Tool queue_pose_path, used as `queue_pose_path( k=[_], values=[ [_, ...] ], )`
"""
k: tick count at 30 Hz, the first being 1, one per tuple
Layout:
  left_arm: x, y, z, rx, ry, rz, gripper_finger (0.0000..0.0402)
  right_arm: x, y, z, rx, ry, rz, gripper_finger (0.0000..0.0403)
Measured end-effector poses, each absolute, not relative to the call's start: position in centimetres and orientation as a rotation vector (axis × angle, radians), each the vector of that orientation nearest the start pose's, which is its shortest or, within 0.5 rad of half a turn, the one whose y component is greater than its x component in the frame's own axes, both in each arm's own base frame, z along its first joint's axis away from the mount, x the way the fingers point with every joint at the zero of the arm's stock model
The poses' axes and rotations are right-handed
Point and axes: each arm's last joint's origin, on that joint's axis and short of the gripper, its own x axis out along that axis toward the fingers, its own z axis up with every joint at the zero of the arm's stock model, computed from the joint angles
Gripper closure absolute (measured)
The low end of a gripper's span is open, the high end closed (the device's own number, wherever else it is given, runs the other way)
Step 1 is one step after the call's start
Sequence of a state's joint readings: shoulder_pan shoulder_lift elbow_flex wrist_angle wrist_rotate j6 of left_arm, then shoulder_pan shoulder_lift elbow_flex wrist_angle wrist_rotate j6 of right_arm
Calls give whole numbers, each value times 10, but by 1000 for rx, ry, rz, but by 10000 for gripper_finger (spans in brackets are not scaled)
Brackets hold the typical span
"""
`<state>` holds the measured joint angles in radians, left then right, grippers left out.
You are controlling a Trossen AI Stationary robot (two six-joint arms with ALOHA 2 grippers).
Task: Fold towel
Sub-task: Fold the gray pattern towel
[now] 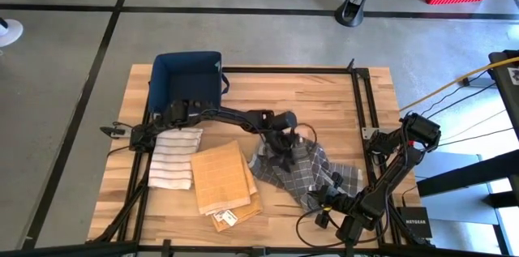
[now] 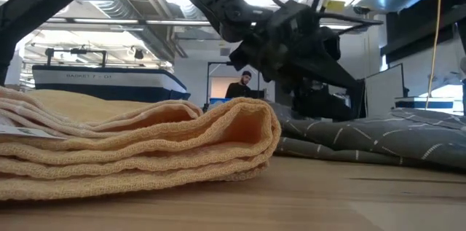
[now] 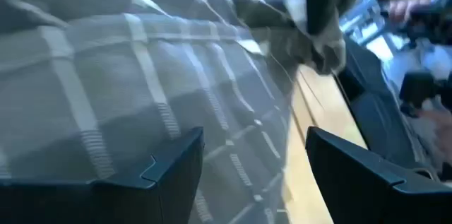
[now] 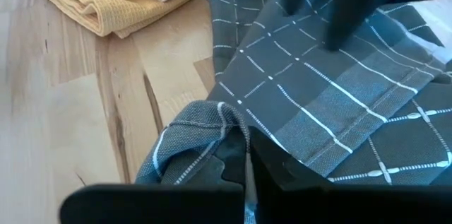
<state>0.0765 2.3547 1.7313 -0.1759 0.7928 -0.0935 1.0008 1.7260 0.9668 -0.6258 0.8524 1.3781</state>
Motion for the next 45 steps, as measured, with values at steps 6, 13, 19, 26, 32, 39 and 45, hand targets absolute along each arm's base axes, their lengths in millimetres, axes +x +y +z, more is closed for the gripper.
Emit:
queue_pose_path(
  k=[6, 13, 19, 26, 32, 39, 45],
  values=[
    [508, 27, 155, -313, 717, -509, 160, 178, 237, 154, 193, 684, -411, 397],
    [509, 44, 163, -112, 724, -132, 160, 178, 237, 154, 191, 685, -411, 397],
    [511, 45, 134, -86, 773, -120, 160, 178, 237, 154, 193, 687, -409, 397],
    [514, 46, 119, -60, 778, -104, 160, 178, 237, 154, 194, 686, -410, 397],
    [515, 45, 120, -55, 768, -118, 160, 178, 237, 154, 194, 686, -409, 397],
    [516, 41, 122, -94, 741, -232, 182, 178, 238, 154, 194, 689, -407, 397],
    [514, 38, 122, -150, 749, -315, 206, 178, 238, 154, 196, 689, -407, 397]
  ],
)
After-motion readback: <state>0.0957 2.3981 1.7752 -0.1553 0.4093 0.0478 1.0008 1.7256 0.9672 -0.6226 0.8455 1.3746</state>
